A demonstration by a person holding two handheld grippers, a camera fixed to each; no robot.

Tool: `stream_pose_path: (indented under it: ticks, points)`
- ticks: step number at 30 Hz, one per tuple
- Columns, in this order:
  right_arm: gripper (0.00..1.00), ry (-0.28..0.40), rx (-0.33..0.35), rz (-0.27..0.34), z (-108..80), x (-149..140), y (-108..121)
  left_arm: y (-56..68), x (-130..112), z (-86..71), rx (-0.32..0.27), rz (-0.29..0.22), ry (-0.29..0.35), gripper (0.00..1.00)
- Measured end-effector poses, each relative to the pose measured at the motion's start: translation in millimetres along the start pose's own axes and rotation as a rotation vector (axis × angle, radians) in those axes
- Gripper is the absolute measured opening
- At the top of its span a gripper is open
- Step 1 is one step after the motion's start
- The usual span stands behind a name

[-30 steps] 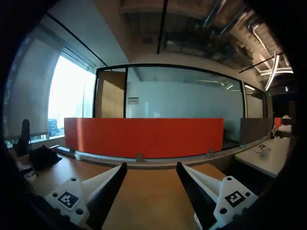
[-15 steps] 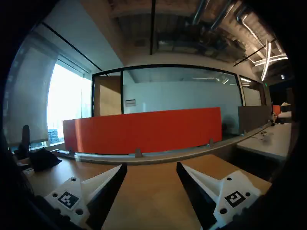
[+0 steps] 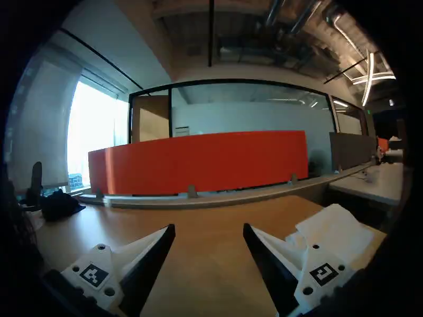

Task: Fold towel

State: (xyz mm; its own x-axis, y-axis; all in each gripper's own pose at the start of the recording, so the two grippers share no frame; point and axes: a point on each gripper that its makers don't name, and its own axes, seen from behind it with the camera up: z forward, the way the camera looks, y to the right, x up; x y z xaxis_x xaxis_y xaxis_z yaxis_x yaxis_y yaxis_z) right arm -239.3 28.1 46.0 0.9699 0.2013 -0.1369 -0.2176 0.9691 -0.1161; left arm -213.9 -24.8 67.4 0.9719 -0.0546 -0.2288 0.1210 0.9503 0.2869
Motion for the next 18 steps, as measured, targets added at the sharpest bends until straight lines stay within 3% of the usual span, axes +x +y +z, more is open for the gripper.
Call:
stream_pose_path:
  ticks: [6,18]
  points:
    - [1.00,-0.008,-0.028,-0.004,1.2,-12.8,7.8,-0.2,-0.1,-0.2,0.000,0.000,0.000,0.90]
    - [1.00,-0.006,-0.016,-0.022,1.9,-25.9,2.9,-1.4,-0.2,0.4,0.000,0.000,0.000,0.90]
